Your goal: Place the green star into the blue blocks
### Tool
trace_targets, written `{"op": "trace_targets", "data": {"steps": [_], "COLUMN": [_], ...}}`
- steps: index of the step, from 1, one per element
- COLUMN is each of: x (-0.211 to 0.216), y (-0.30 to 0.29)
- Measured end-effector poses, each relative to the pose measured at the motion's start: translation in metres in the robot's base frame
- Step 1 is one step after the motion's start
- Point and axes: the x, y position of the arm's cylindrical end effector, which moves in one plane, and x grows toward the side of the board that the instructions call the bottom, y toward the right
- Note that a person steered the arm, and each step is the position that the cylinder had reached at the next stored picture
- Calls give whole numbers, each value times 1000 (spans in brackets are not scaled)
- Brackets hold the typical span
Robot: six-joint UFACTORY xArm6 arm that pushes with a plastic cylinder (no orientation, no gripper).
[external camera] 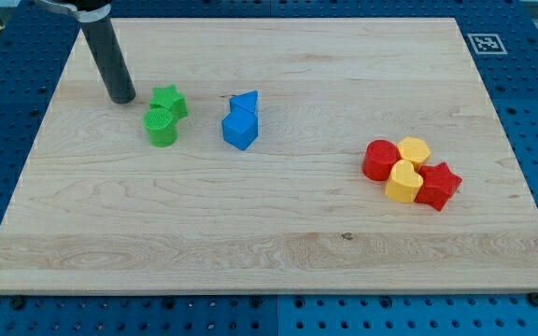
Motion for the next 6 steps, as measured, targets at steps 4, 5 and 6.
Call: {"op": "trace_targets", "data": {"steps": [4, 5, 6], "x": [43, 43, 43], "y": [79, 97, 106]}}
